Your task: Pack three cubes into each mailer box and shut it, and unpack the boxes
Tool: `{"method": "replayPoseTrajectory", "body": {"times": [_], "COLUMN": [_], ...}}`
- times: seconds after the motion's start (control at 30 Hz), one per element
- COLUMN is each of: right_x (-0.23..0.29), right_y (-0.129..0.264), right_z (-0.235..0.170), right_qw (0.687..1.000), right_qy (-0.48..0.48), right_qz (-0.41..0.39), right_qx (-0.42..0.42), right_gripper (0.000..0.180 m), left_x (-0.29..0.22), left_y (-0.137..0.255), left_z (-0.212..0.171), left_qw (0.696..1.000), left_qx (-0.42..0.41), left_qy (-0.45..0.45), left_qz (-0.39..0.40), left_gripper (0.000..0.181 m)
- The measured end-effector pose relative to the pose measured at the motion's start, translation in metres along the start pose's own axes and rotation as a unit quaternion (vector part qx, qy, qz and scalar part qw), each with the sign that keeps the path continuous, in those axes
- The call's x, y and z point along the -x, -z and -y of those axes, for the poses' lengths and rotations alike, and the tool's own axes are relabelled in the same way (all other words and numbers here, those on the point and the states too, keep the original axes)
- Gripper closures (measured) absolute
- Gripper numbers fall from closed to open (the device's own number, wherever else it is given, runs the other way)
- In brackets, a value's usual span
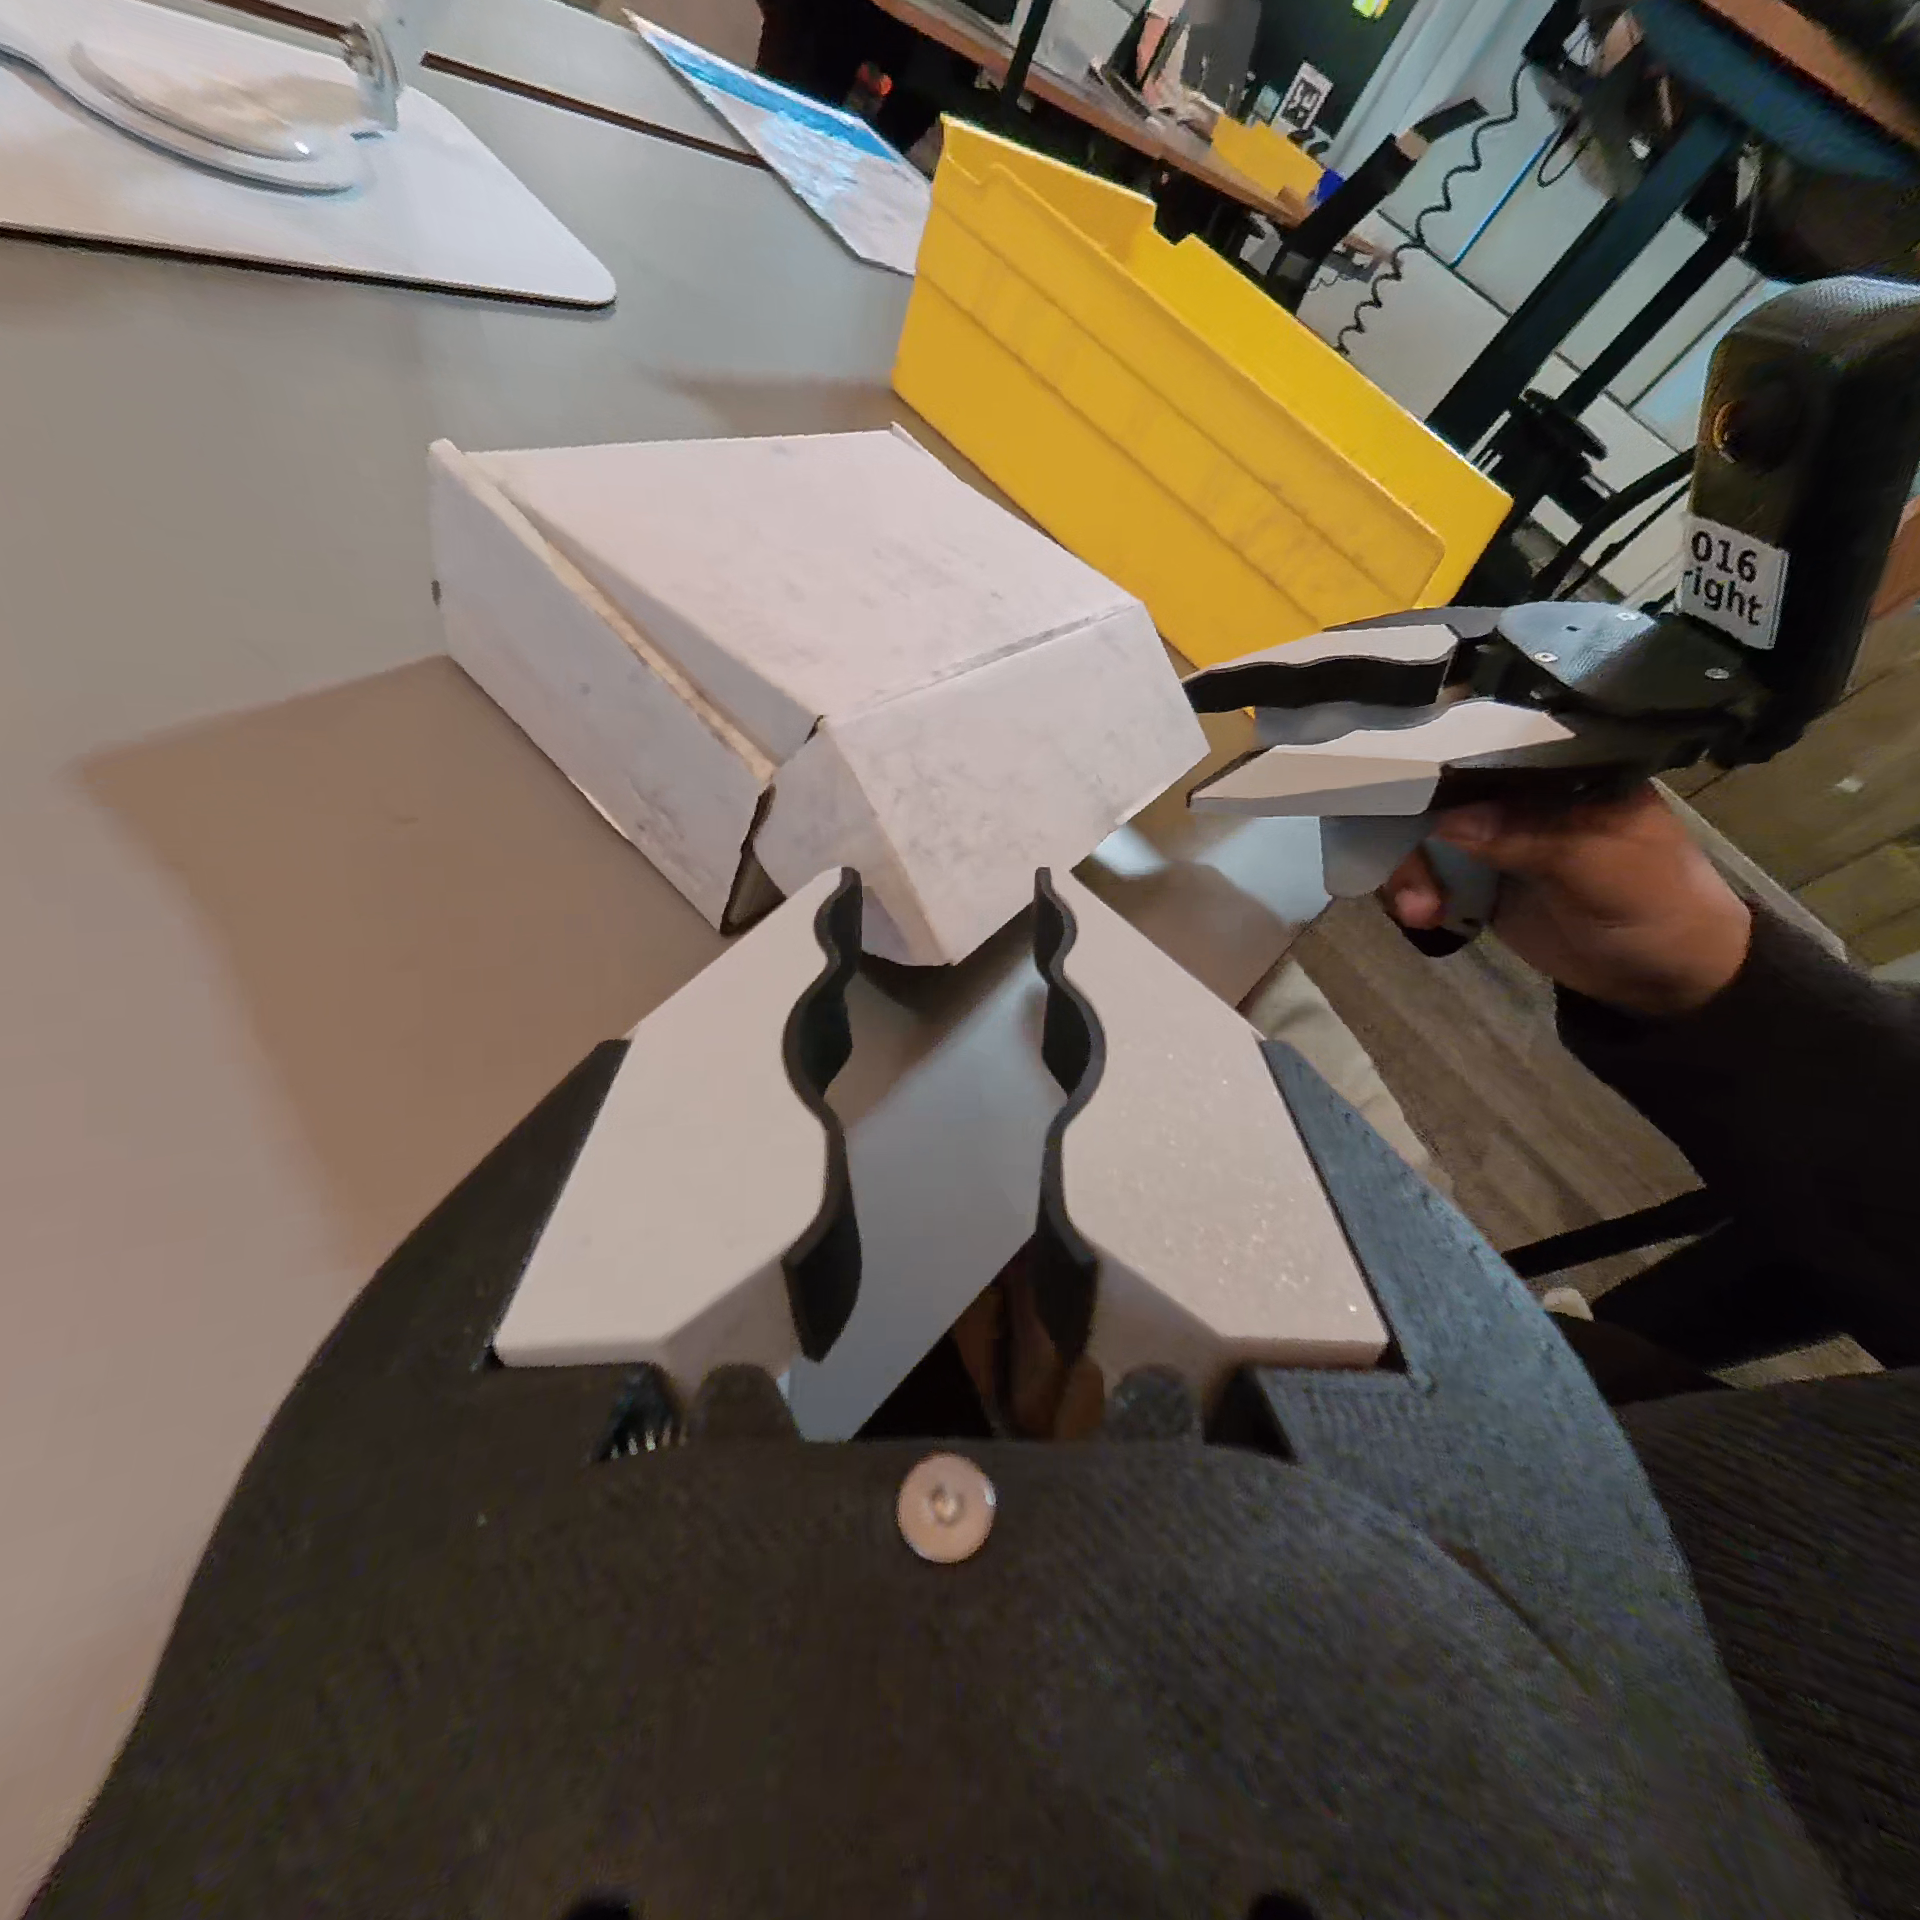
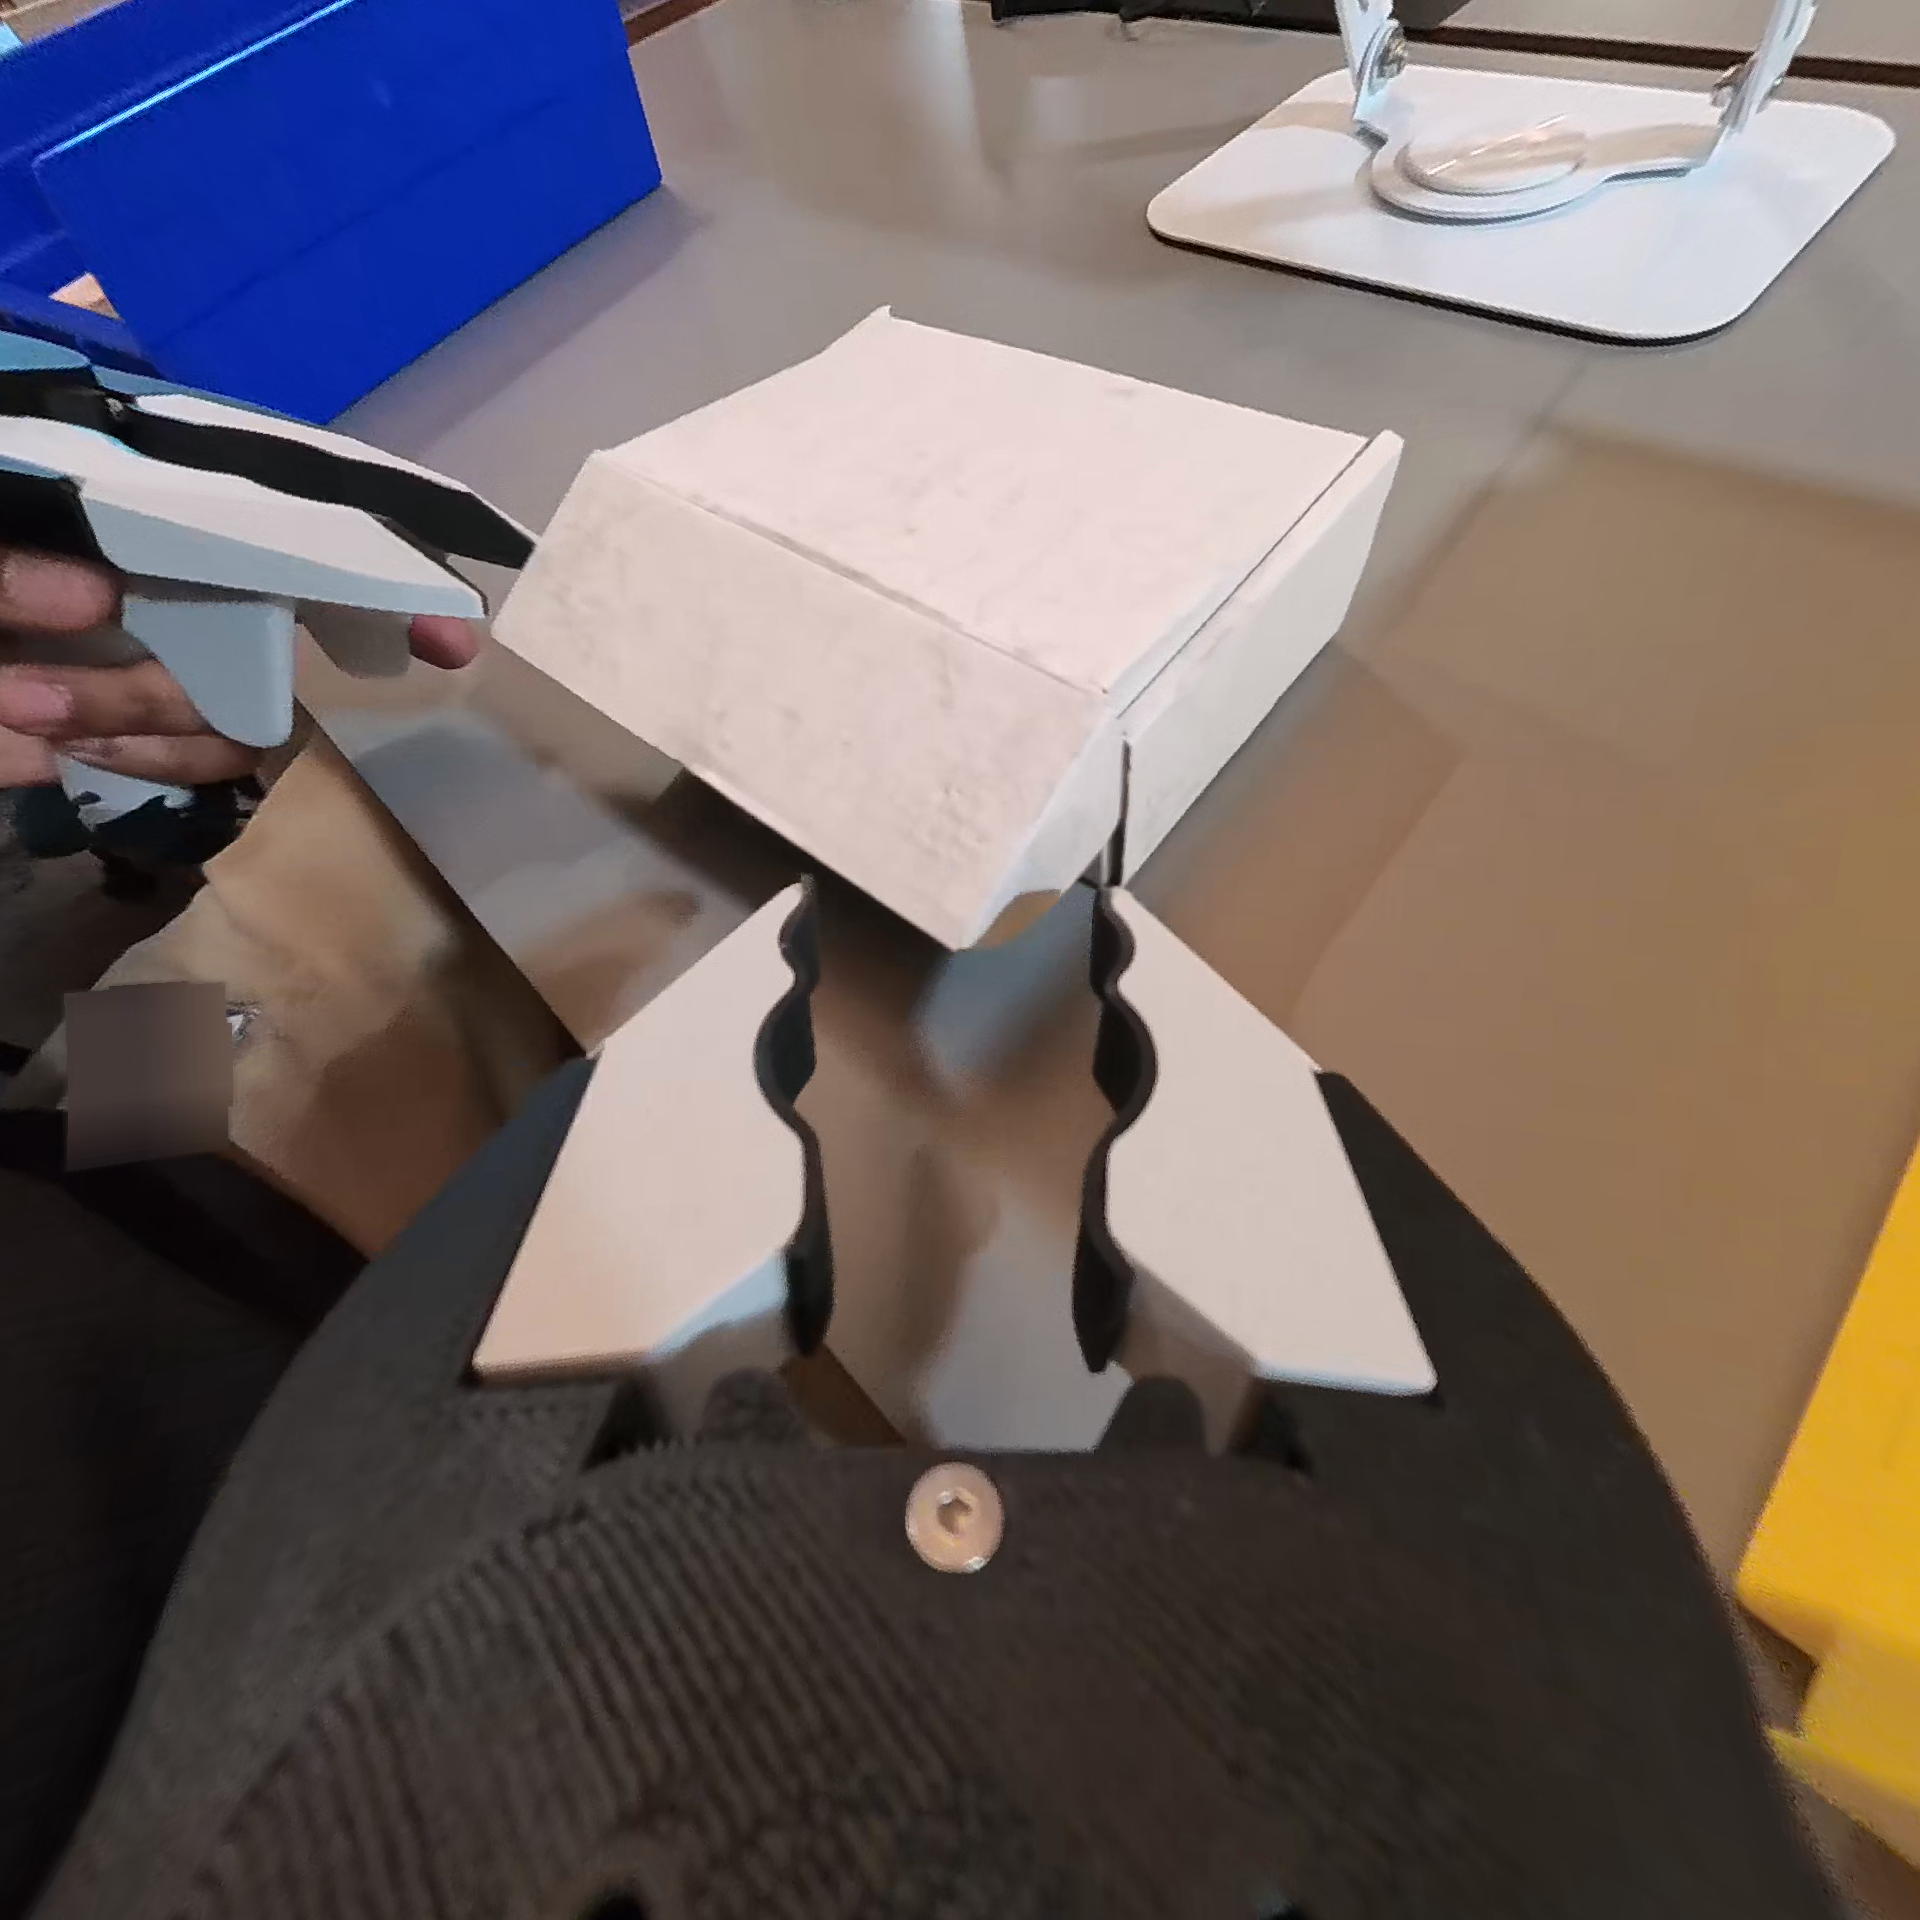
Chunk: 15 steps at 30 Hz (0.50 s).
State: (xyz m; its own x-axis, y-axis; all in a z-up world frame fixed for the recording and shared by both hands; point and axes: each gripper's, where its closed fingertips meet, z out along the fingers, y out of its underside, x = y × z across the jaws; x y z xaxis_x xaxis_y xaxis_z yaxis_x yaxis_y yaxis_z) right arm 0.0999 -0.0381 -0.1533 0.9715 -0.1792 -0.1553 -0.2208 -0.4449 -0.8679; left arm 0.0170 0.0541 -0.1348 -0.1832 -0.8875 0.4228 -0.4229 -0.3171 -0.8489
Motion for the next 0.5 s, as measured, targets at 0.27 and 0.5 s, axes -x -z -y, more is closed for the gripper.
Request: {"method": "replayPoseTrajectory", "body": {"times": [0.27, 0.5], "right_x": [-0.001, -0.008], "right_y": [-0.002, -0.014], "right_z": [0.004, 0.003], "right_qw": [1.0, 0.999], "right_qy": [-0.005, 0.023], "right_qz": [0.026, 0.028], "right_qx": [-0.006, 0.013], "right_gripper": [0.126, 0.126], "left_x": [0.003, 0.008], "left_y": [-0.015, -0.02], "left_z": [-0.002, -0.004], "left_qw": [0.999, 0.995], "left_qx": [0.017, 0.029], "left_qy": [-0.037, -0.083], "left_qz": [0.013, 0.041], "left_gripper": [0.145, 0.134]}}
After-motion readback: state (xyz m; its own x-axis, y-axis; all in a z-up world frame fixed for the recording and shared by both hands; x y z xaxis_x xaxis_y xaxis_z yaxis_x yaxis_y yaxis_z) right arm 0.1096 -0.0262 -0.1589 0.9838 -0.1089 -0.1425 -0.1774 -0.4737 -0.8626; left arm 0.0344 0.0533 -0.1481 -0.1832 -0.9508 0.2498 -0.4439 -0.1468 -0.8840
